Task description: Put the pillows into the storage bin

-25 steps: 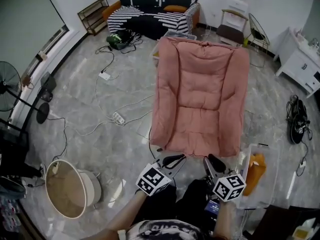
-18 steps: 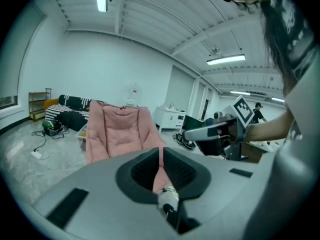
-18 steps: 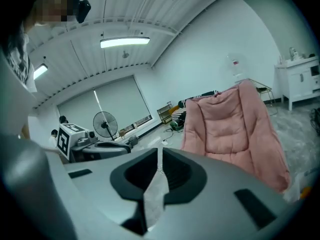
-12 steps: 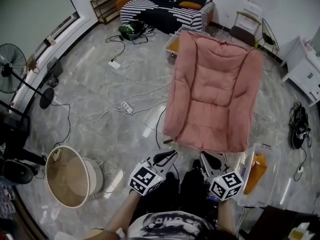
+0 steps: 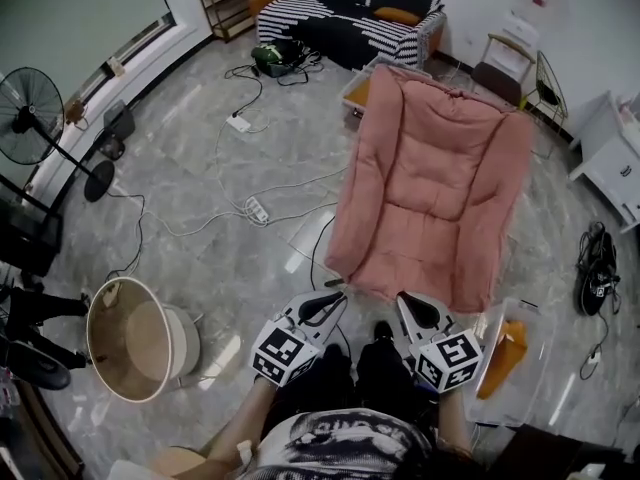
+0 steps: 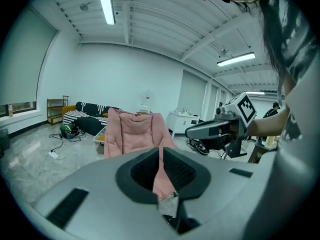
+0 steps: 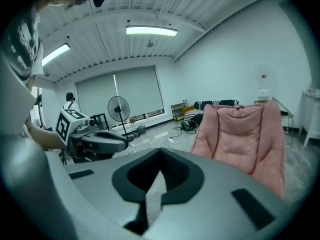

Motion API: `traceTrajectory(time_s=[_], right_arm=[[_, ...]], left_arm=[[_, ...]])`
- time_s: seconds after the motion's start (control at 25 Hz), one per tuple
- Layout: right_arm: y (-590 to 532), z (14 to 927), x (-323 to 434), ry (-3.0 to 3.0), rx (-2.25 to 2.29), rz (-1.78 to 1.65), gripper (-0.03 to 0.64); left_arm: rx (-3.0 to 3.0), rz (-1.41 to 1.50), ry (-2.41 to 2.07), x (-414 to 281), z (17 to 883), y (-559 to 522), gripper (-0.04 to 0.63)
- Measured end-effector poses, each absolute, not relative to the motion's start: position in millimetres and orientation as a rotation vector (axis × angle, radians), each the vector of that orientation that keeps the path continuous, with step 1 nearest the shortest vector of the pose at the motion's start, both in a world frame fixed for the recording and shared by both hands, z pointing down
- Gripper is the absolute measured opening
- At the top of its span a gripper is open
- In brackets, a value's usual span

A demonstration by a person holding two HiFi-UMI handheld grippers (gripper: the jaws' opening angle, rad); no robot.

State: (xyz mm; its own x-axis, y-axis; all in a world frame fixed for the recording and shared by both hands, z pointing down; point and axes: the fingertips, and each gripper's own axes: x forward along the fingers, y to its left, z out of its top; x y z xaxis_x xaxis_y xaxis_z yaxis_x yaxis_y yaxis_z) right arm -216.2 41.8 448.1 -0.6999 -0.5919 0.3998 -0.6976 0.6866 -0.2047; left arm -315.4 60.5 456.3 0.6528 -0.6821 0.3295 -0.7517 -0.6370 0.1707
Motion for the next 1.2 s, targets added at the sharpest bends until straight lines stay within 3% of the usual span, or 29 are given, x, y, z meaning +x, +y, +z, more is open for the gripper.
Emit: traceTrajectory(time_s=[0.52,1.2], right_arm=[[18,439,-168,-2.580,1.145,0.494,-0.003],[25,437,-167,-2.566,1.186,0.492,-0.003]], left_arm=[[2.682,0.383,-1.051,-268,445,46,0.032],[2.694,0.394,-1.046,-279,443,52,0.032]])
